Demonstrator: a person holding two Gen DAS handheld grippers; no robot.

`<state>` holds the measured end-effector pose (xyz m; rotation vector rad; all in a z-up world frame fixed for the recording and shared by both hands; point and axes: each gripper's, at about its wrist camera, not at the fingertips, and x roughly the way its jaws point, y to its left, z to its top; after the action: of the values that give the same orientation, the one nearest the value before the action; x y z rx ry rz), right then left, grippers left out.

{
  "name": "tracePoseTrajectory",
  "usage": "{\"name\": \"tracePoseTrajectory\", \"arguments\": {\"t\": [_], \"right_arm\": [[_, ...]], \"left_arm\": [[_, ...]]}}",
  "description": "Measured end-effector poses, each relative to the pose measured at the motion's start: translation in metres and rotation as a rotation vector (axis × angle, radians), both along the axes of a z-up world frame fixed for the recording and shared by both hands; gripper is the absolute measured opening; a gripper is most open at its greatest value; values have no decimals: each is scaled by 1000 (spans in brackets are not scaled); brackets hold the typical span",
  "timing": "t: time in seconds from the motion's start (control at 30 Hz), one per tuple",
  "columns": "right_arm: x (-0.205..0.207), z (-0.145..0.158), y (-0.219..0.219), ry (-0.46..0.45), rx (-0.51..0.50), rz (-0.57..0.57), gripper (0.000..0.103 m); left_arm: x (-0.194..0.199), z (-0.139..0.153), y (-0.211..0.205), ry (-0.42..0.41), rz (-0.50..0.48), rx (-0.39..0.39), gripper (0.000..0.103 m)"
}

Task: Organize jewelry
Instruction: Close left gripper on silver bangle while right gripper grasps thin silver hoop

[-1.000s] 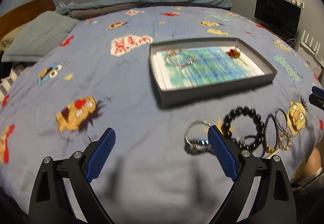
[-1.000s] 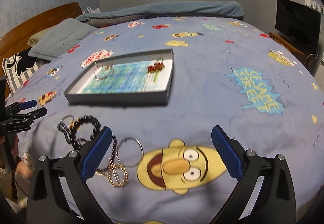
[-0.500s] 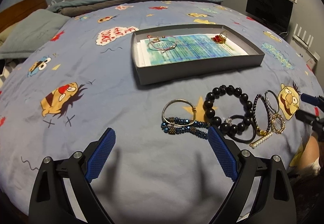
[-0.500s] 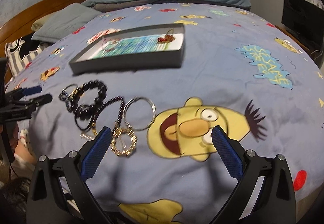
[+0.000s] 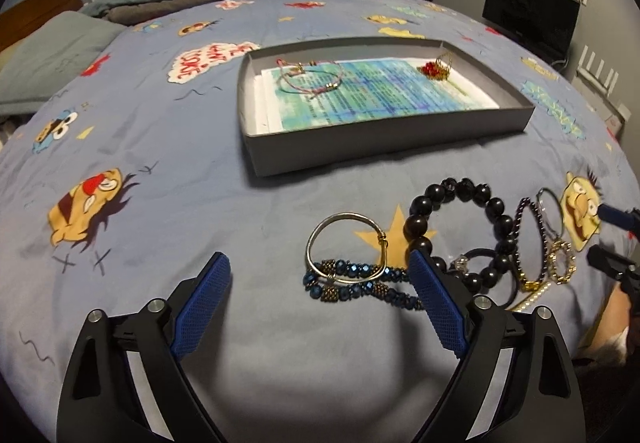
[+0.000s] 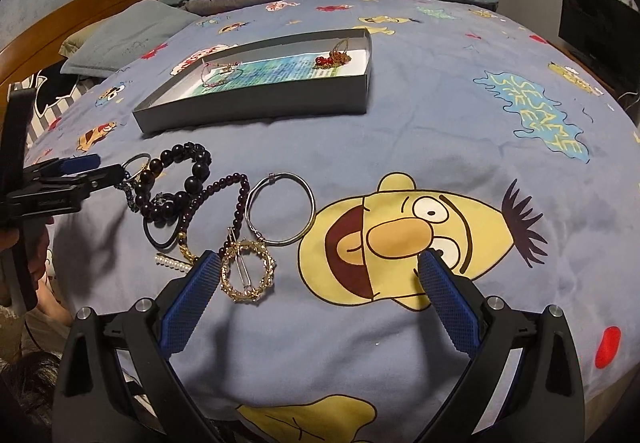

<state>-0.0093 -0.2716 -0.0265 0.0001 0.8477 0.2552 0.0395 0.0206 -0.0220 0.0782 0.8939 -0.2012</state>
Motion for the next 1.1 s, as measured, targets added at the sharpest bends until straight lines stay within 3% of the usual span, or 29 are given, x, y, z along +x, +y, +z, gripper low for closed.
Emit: {"name": "tracePoseTrajectory", "arguments": {"t": [0.23, 0.6, 0.8, 0.87, 1.1], "right_arm": [[7, -1, 4, -3, -2, 6, 96], [27, -5, 29, -14, -8, 46, 71], [36, -14, 31, 3, -22, 39, 60], [36, -14, 31, 3, -26, 40, 46], [34, -8, 24, -13, 6, 34, 46]], "left_arm": [[4, -7, -12, -14, -43, 58, 72], [10, -11, -13, -11, -63, 35, 47], [10, -12, -10, -13, -62, 16, 47], [9, -12, -9, -15, -63, 13, 47], [7, -4, -4, -27, -50, -30, 47]]}}
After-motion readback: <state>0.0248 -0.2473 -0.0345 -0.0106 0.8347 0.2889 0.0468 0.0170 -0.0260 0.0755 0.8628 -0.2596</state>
